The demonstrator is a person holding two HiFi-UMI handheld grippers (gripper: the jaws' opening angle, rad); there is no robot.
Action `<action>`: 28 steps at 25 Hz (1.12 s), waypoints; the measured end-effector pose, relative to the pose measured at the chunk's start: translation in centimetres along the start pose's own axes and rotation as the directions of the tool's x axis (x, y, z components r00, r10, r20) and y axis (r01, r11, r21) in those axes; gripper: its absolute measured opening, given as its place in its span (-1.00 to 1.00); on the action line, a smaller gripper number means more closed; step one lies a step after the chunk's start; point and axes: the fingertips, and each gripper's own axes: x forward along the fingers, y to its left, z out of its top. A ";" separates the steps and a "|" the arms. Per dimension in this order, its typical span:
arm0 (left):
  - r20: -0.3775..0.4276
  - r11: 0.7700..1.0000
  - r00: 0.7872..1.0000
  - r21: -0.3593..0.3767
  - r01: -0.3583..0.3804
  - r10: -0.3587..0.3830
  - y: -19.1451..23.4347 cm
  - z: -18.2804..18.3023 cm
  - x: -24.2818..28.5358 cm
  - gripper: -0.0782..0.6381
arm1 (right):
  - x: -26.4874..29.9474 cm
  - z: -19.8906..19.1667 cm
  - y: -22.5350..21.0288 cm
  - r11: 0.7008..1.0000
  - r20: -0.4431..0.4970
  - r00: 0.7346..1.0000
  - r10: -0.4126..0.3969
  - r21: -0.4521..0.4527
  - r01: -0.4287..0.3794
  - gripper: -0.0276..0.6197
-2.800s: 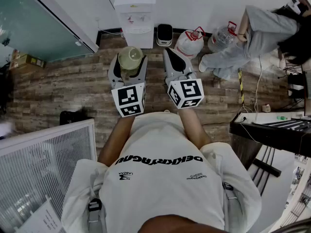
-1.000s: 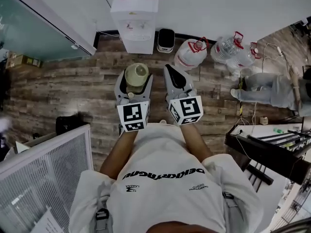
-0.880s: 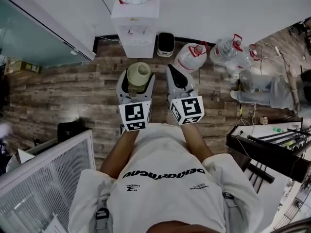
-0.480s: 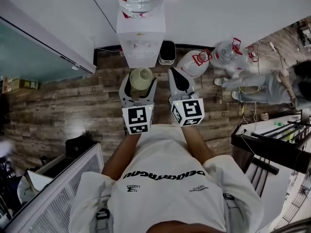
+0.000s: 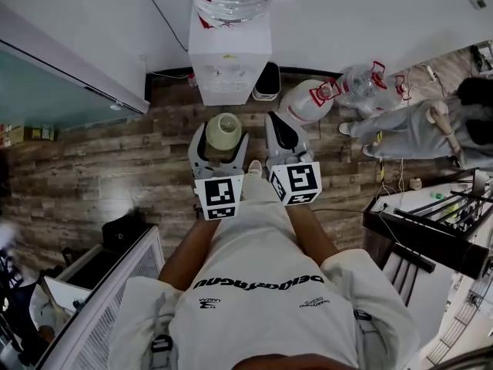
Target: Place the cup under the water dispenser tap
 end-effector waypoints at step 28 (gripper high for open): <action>-0.163 0.999 0.986 0.027 -0.024 0.028 1.4 -14.4 18.8 0.24 | 11.2 -16.8 -11.0 0.995 -0.117 0.993 0.008 0.101 0.004 -0.91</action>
